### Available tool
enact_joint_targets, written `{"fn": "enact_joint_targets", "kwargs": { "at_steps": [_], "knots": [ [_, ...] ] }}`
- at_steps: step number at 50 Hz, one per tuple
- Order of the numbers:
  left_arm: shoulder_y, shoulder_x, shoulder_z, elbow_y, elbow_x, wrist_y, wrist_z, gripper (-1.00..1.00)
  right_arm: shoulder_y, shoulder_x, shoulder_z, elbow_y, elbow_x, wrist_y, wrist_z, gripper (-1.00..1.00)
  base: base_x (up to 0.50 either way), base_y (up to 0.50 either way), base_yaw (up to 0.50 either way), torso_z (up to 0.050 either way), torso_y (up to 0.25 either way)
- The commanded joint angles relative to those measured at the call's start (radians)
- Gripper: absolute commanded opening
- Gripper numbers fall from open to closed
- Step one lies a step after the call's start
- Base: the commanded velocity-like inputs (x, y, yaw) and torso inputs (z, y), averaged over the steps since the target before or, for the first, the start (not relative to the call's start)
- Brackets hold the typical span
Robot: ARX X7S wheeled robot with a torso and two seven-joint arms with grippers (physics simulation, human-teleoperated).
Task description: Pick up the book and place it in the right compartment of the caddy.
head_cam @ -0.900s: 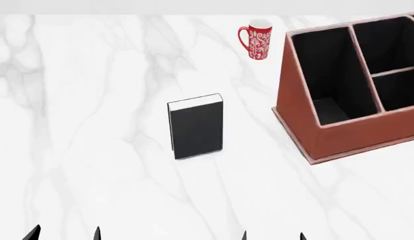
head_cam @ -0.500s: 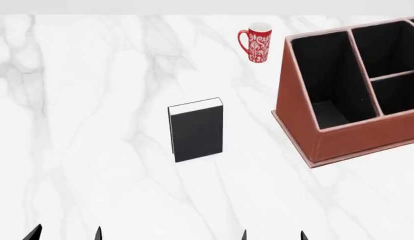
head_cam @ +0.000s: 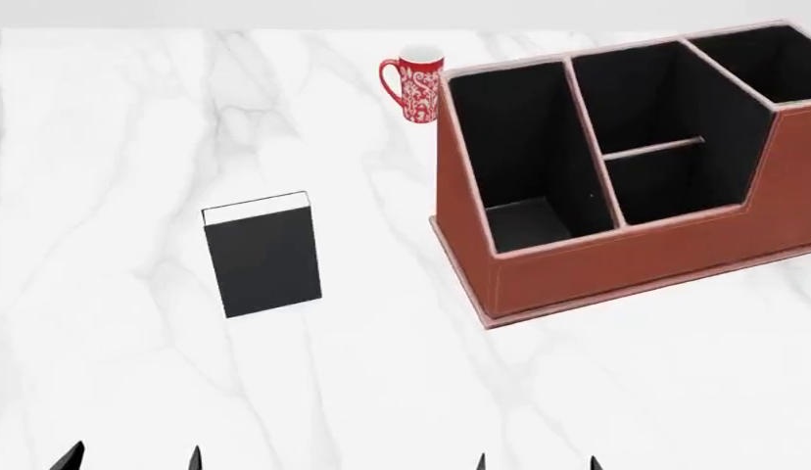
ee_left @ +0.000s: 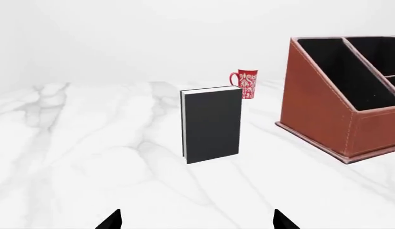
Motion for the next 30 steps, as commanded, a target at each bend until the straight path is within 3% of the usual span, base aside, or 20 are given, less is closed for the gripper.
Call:
{"fn": "enact_joint_targets", "kwargs": {
  "at_steps": [1, 25, 30],
  "knots": [
    [0.002, -0.016, 0.013, -0.003, -0.012, 0.006, -0.019, 1.00, -0.001, 0.008, -0.020, 0.008, 0.005, -0.008, 0.020, 1.00, 0.00, 0.00, 0.00, 0.000, 0.000],
    [0.006, -0.044, 0.034, 0.032, -0.034, -0.009, -0.057, 1.00, 0.006, 0.034, -0.046, -0.011, 0.031, 0.015, 0.054, 1.00, 0.00, -0.08, 0.00, 0.000, 0.000],
    [0.025, -0.061, -0.021, 0.150, -0.101, -0.124, -0.090, 1.00, 0.028, 0.044, -0.043, -0.064, 0.035, 0.074, 0.070, 1.00, 0.00, 0.00, 0.00, 0.000, 0.000]
  ]
}}
